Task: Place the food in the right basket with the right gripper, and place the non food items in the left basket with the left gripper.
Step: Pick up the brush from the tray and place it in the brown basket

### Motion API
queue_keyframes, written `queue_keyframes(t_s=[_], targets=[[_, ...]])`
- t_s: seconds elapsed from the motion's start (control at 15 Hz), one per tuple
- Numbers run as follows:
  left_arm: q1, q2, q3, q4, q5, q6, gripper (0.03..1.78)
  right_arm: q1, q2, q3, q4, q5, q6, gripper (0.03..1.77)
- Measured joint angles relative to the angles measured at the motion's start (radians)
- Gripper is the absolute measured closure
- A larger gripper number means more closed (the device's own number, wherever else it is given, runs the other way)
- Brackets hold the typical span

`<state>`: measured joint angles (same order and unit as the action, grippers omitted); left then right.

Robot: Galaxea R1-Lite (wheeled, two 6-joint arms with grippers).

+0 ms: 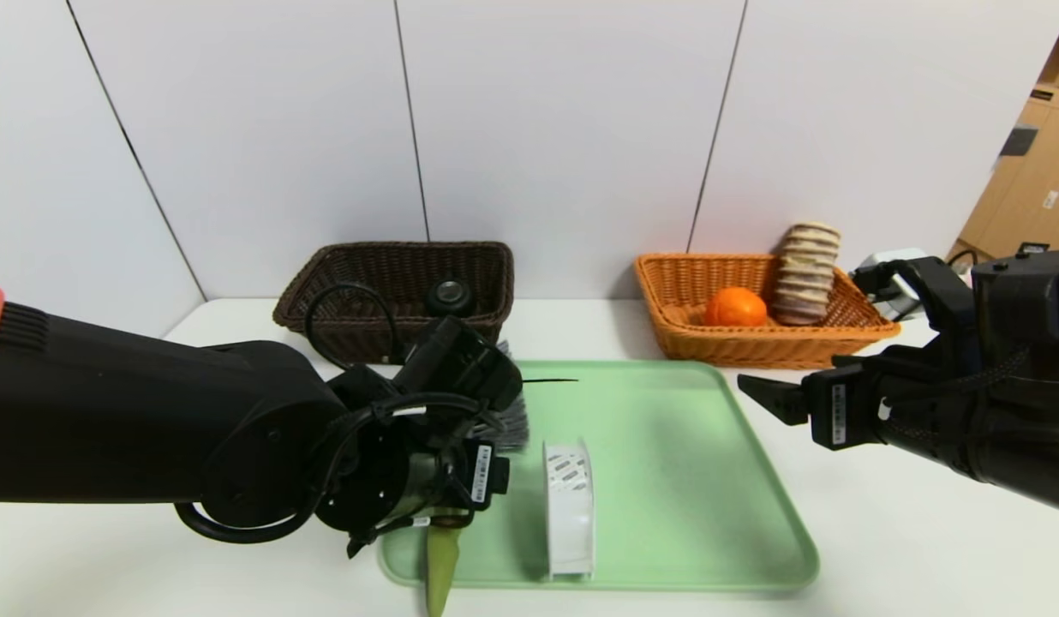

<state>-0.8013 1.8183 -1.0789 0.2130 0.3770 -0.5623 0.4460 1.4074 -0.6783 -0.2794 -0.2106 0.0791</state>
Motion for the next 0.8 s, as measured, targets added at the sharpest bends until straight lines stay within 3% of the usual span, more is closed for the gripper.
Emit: queue_keyframes(t_s=[0.33, 0.8], targets=[[-0.005, 0.026, 0.036, -0.099, -0.003, 0.001, 0.12, 0.0, 0.003, 0.002, -0.01, 0.001, 0.001, 0.1], [-0.02, 0.035, 0.04, -0.102, -0.001, 0.006, 0.12, 0.0, 0.004, 0.006, -0.01, 0.0, 0.002, 0.1]])
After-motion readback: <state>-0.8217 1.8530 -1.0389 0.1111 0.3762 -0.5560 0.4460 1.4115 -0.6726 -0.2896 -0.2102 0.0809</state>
